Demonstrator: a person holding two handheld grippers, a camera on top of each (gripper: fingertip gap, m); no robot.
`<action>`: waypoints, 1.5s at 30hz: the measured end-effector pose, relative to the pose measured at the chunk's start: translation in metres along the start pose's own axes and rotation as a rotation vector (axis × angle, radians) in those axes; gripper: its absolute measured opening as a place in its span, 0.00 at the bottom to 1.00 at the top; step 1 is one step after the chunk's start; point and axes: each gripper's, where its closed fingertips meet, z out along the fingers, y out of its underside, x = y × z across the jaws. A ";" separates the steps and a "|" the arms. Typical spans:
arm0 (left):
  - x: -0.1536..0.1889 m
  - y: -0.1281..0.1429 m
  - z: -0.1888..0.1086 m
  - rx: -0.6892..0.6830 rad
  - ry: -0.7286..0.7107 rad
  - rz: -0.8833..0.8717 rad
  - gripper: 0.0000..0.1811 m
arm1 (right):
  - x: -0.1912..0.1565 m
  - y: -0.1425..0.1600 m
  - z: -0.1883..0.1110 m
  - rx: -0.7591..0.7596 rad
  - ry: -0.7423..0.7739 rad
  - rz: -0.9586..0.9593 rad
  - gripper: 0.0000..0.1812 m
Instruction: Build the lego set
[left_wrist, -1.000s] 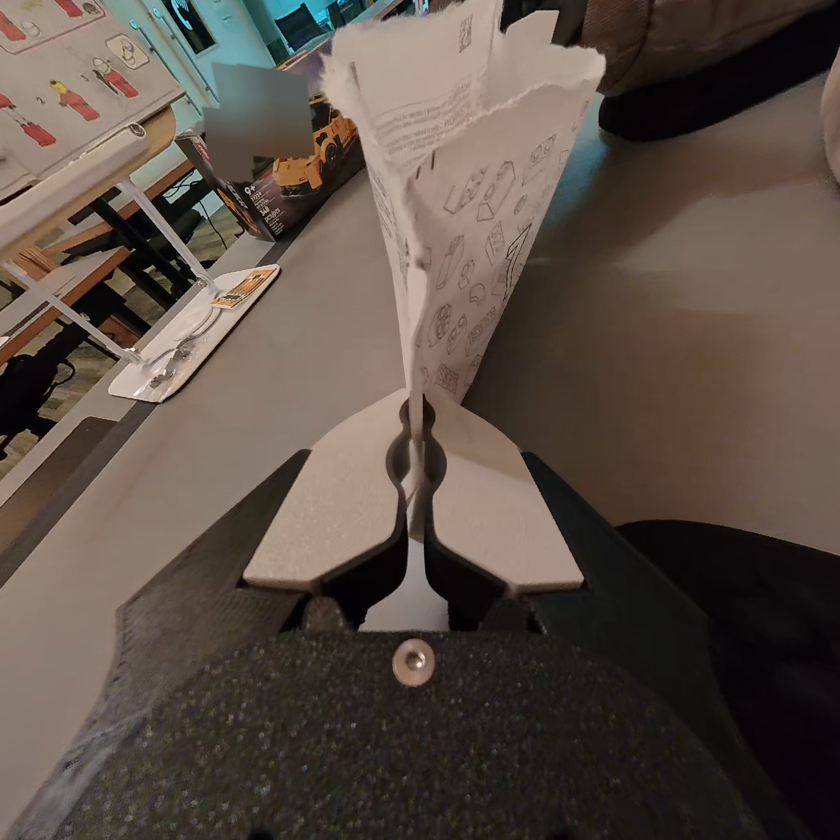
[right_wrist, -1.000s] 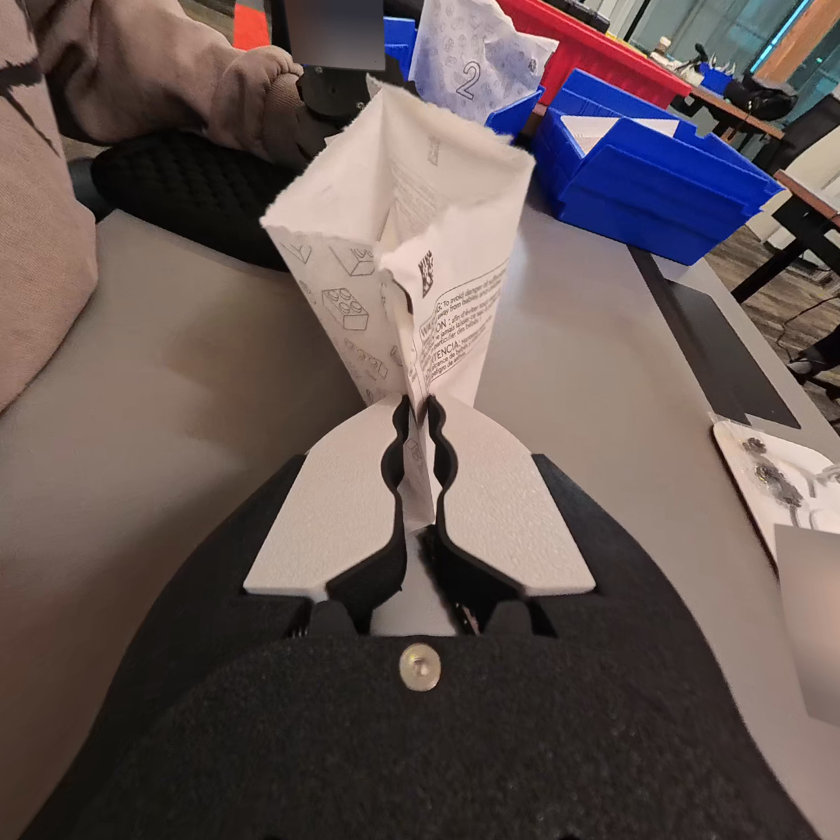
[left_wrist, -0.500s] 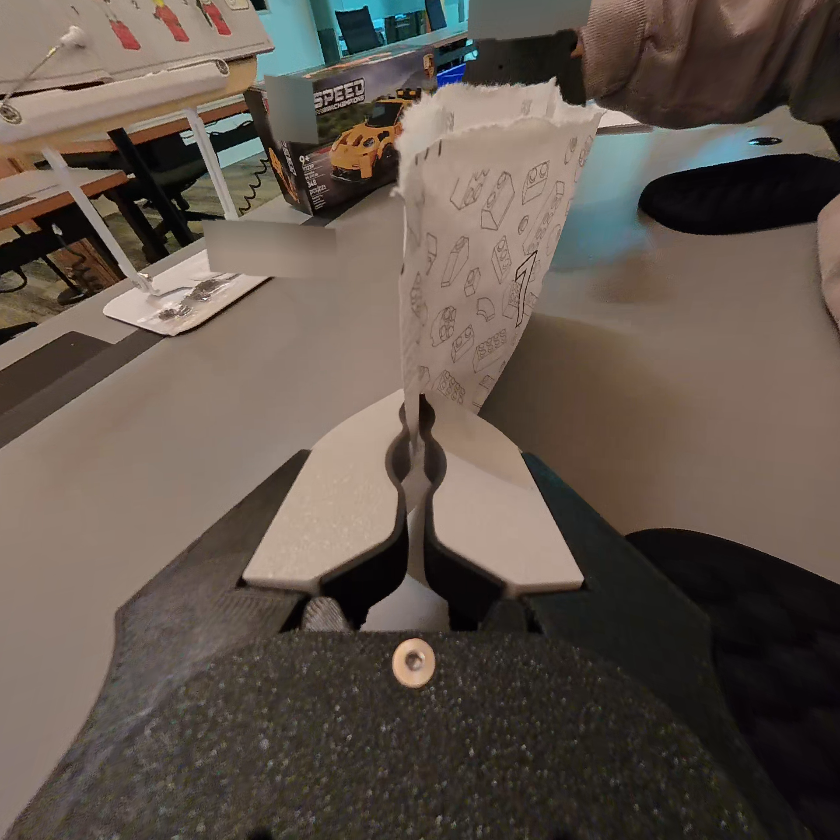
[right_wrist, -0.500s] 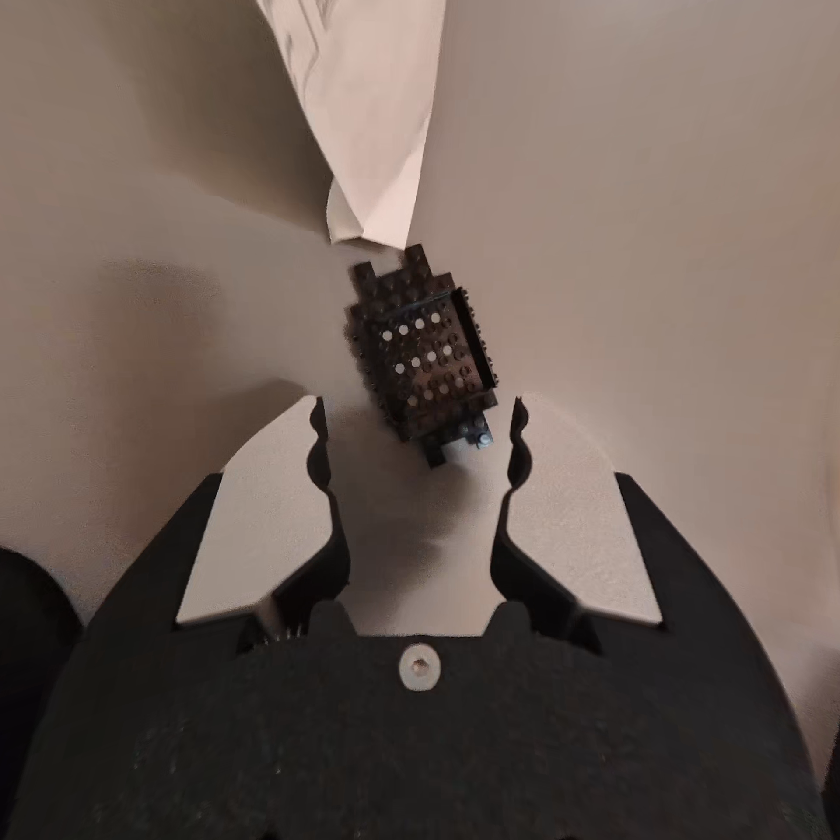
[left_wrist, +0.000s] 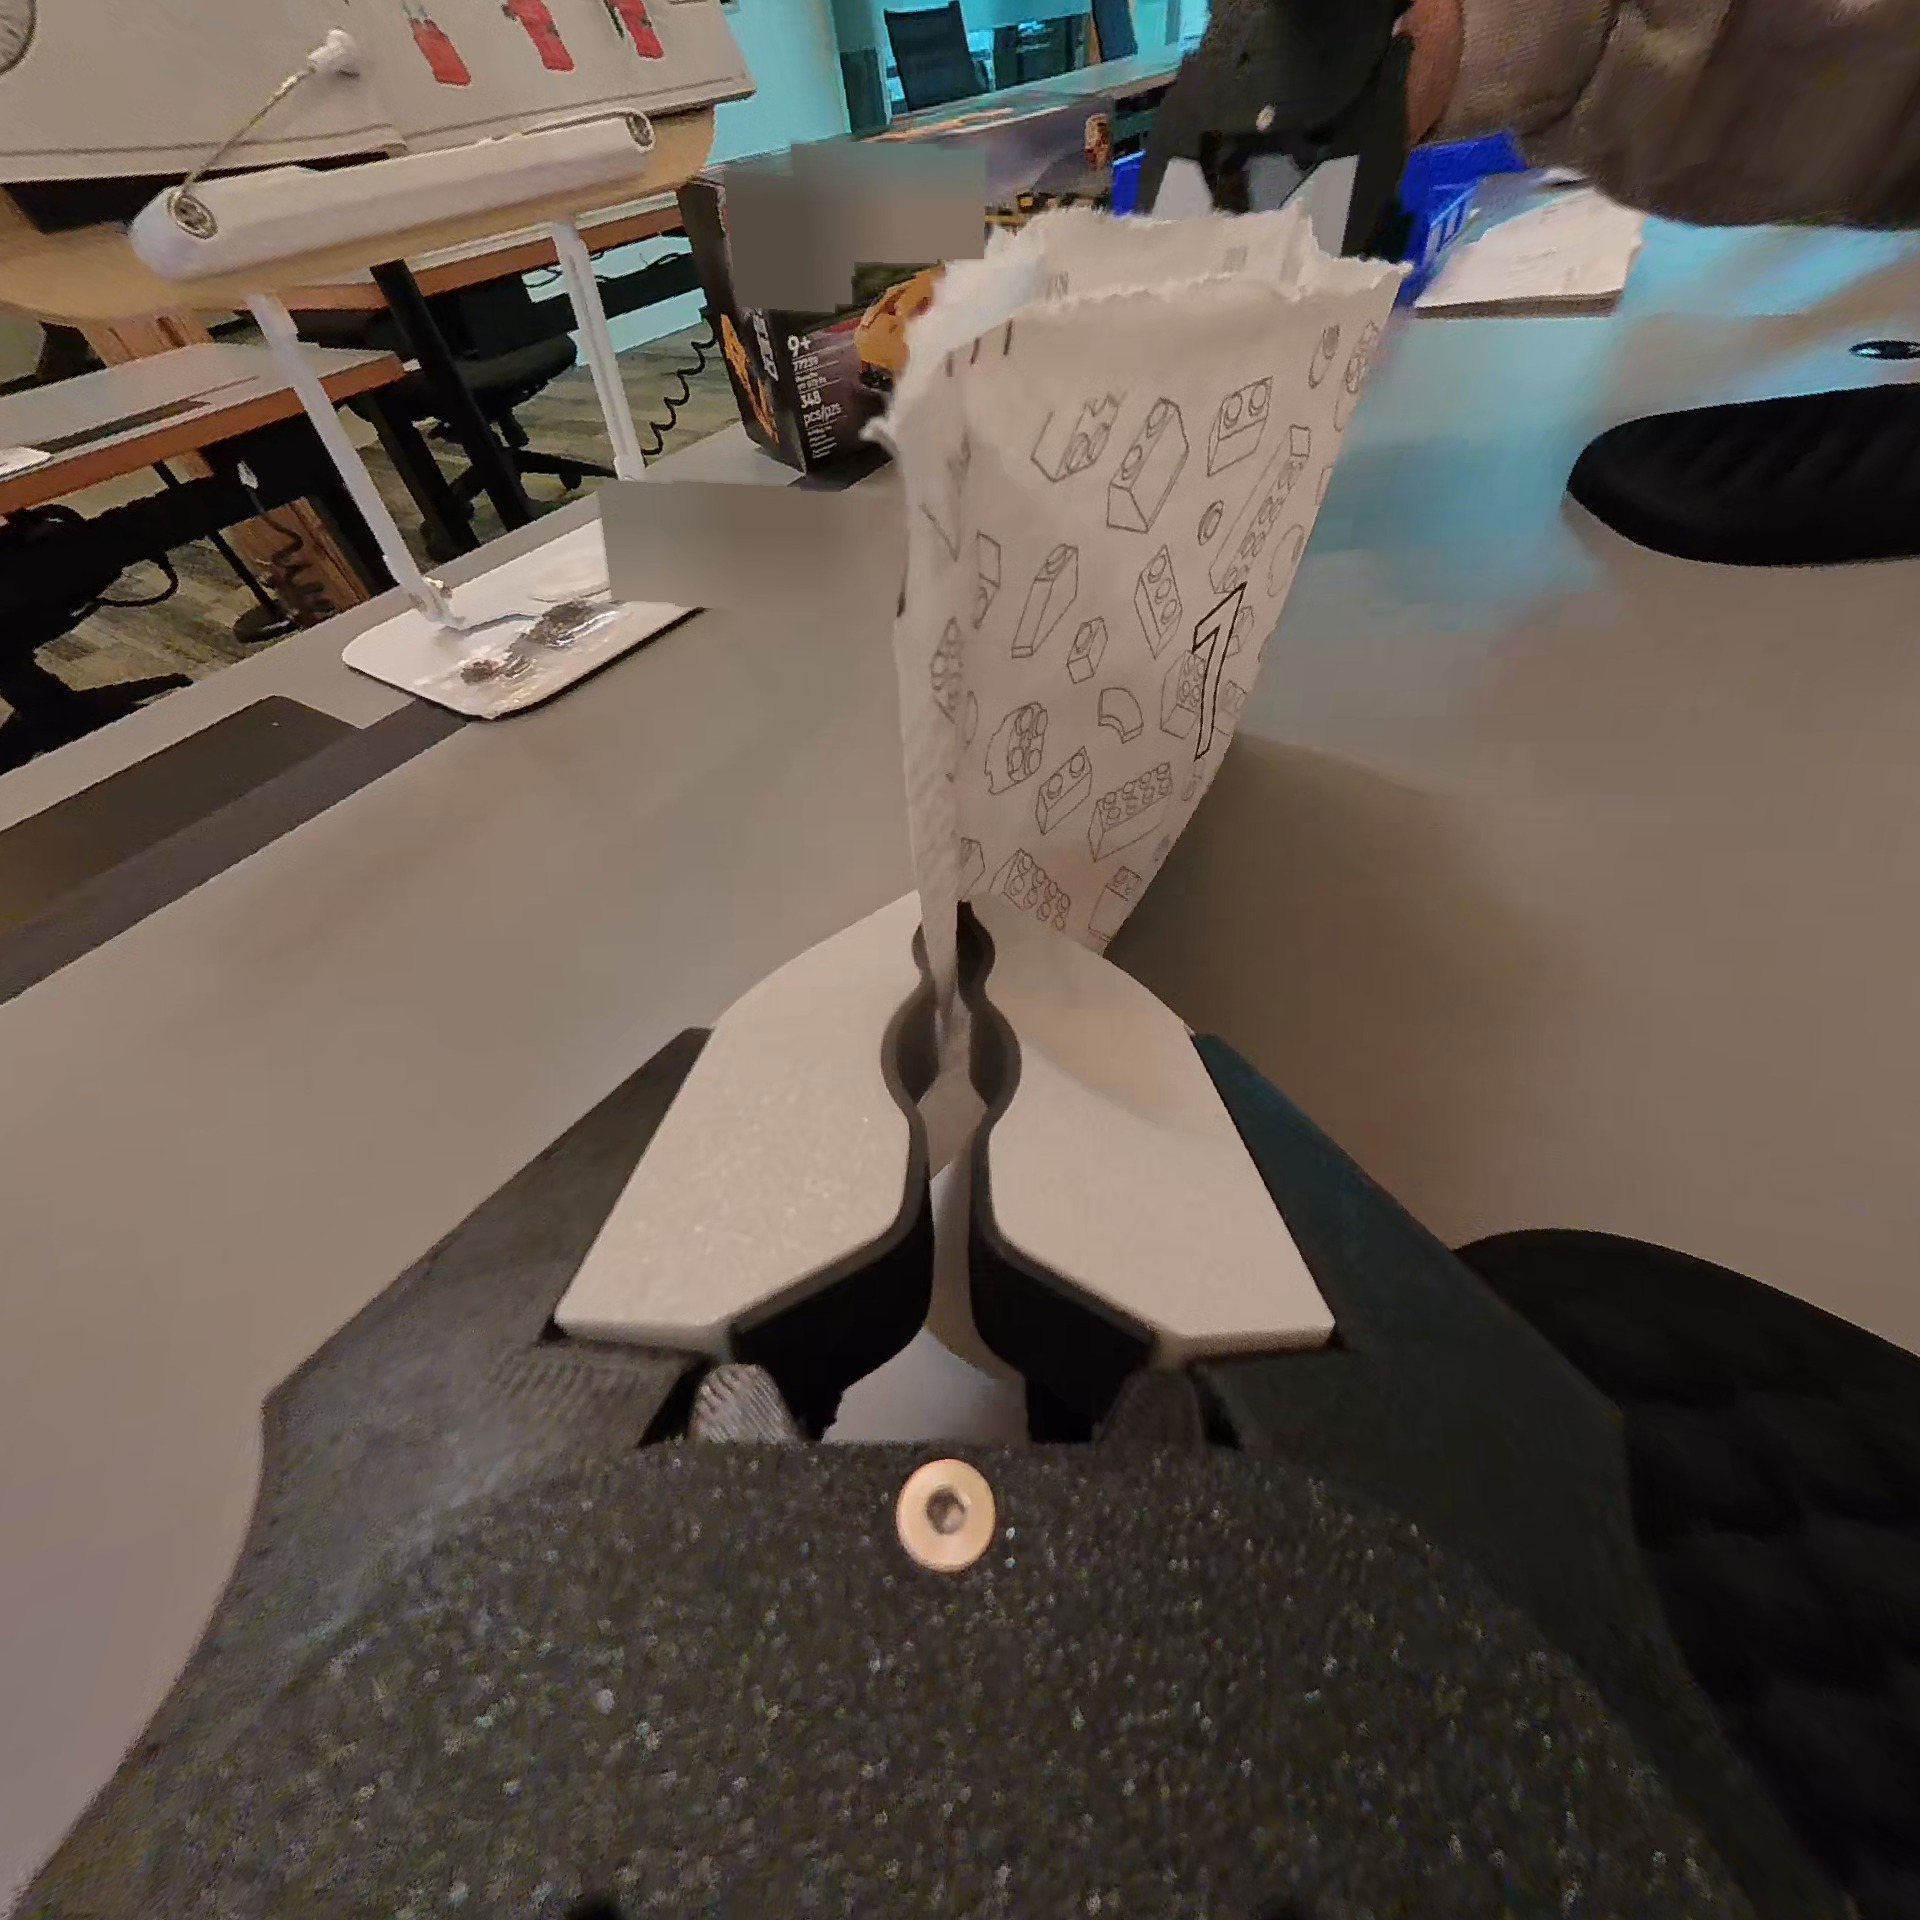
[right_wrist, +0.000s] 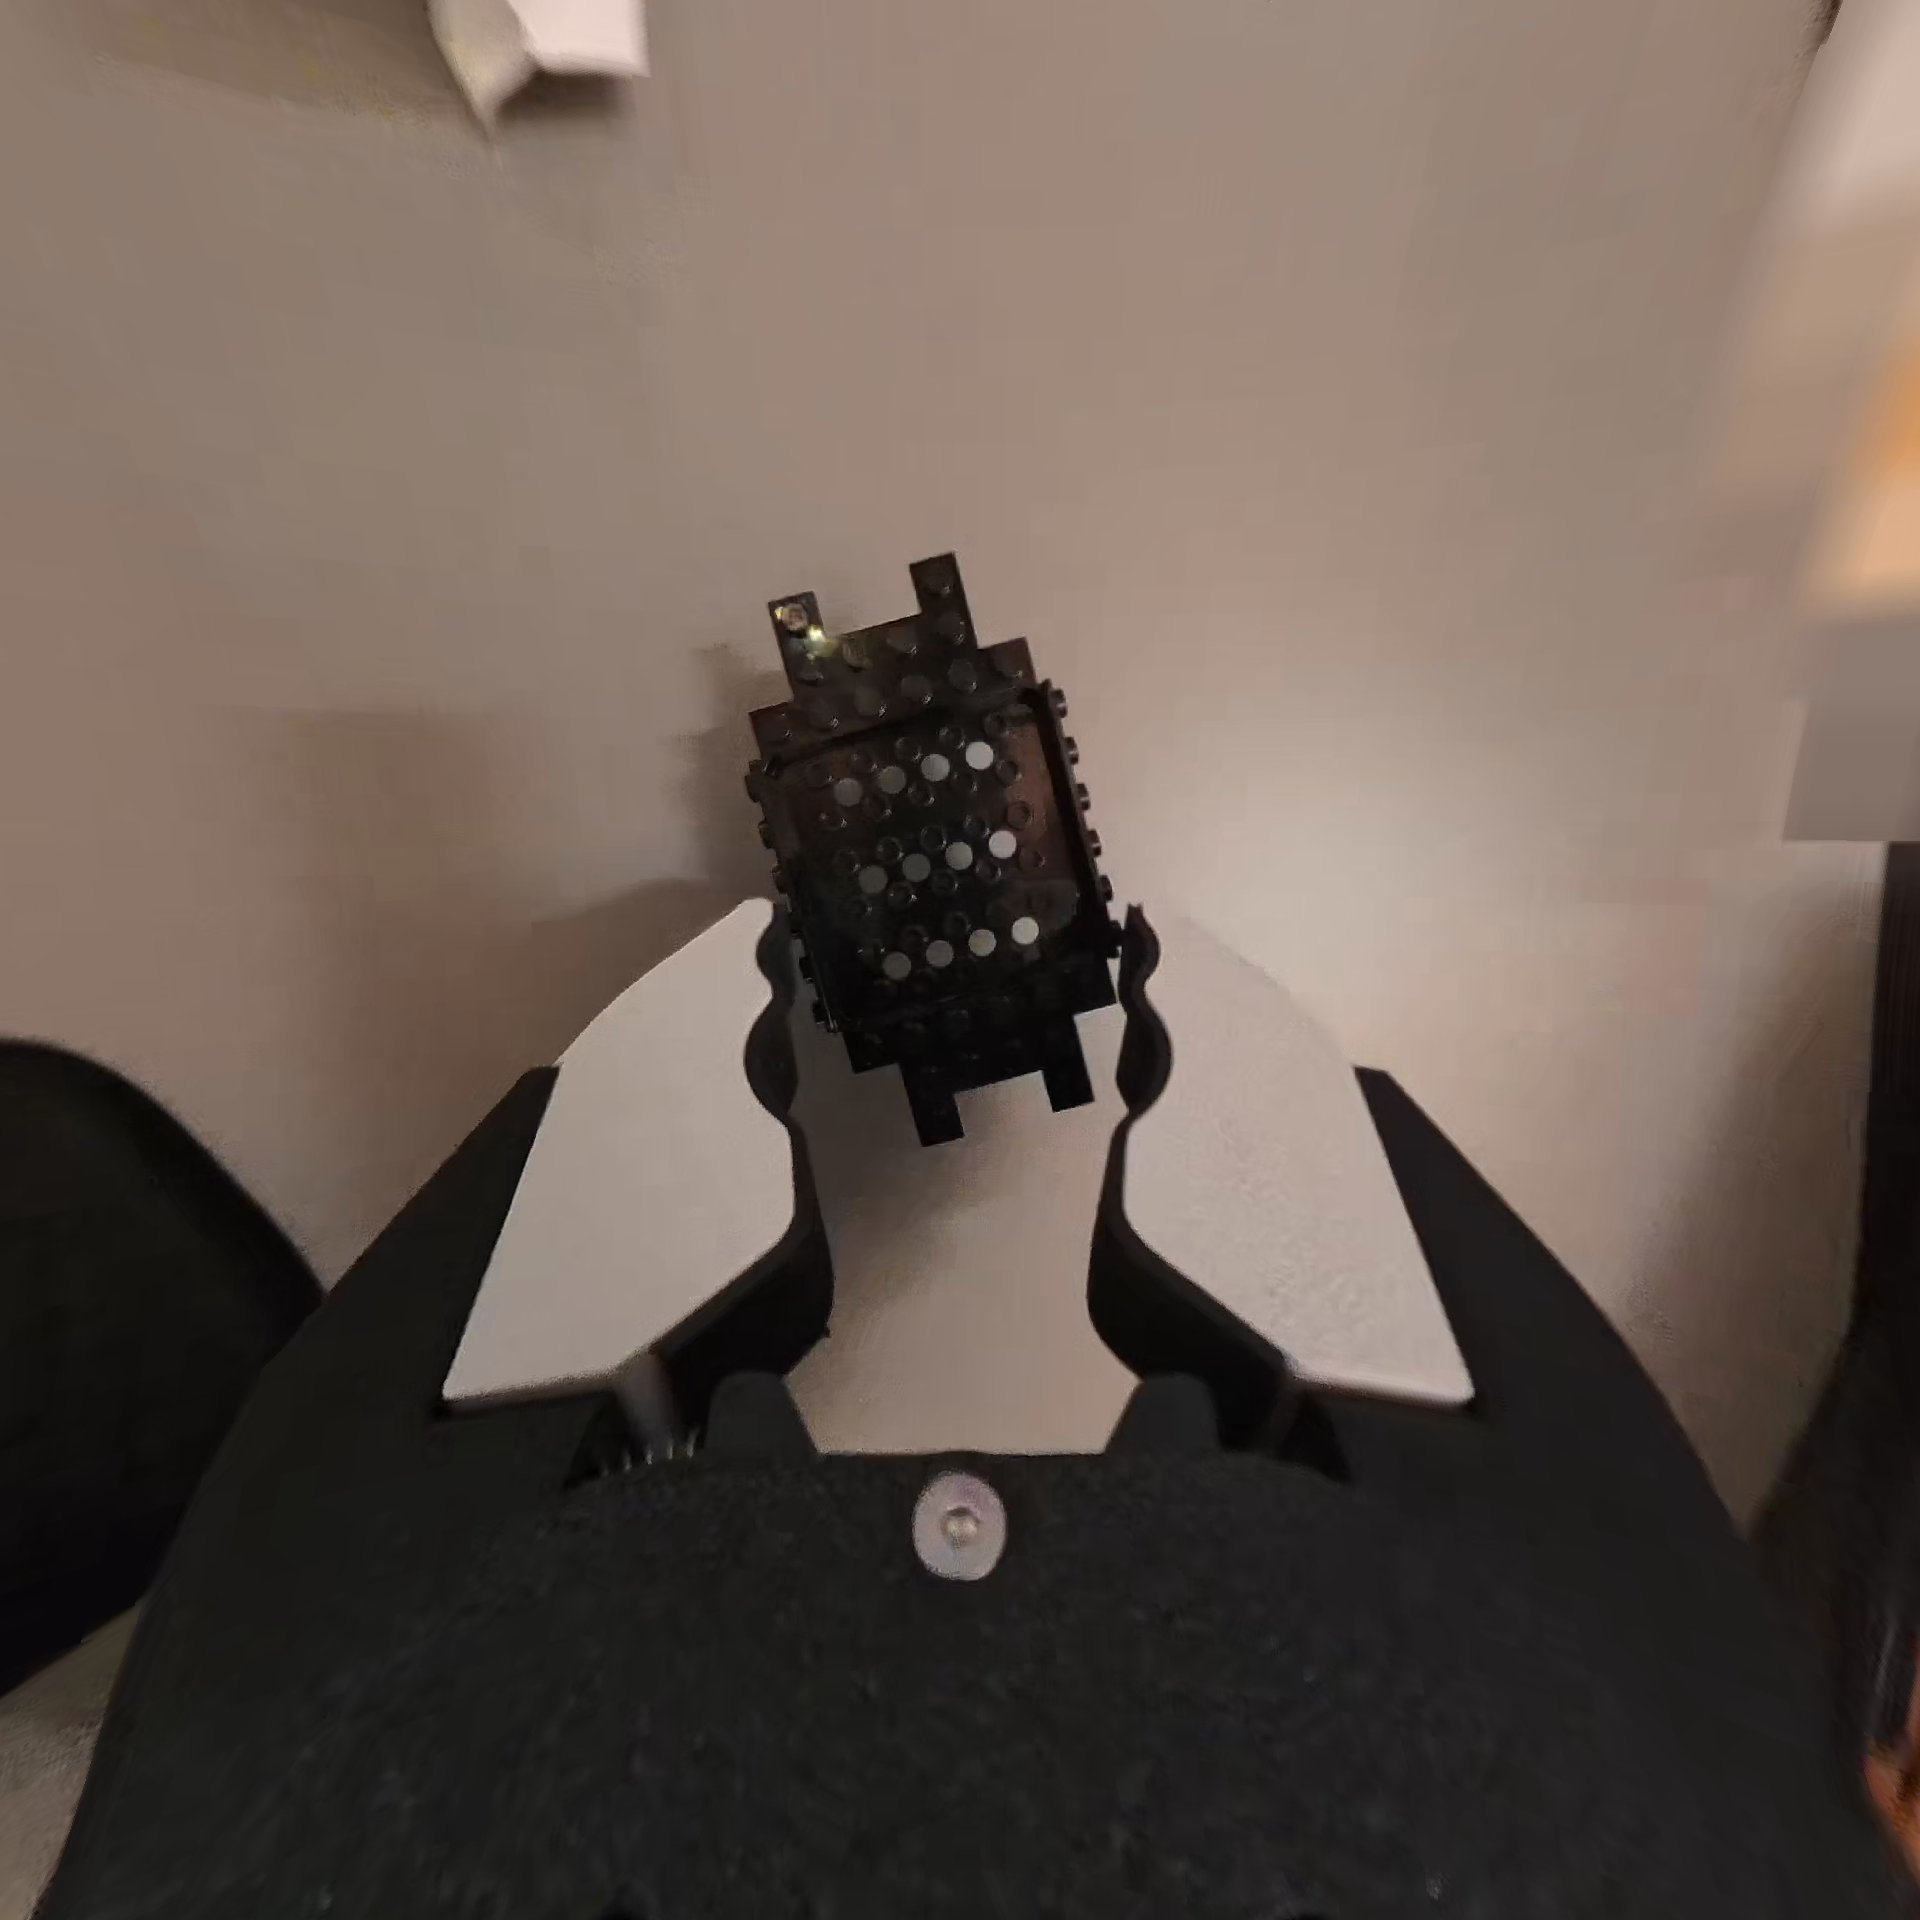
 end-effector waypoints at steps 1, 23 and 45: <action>-0.001 0.000 0.001 -0.006 -0.009 -0.001 0.00 | 0.005 0.016 -0.008 -0.006 0.021 0.046 0.33; 0.006 -0.009 0.024 -0.052 0.042 -0.077 0.00 | -0.042 -0.059 -0.013 0.355 0.035 0.002 0.43; 0.030 -0.027 0.046 -0.019 0.189 -0.114 0.00 | -0.072 -0.117 -0.001 0.604 -0.145 0.012 0.00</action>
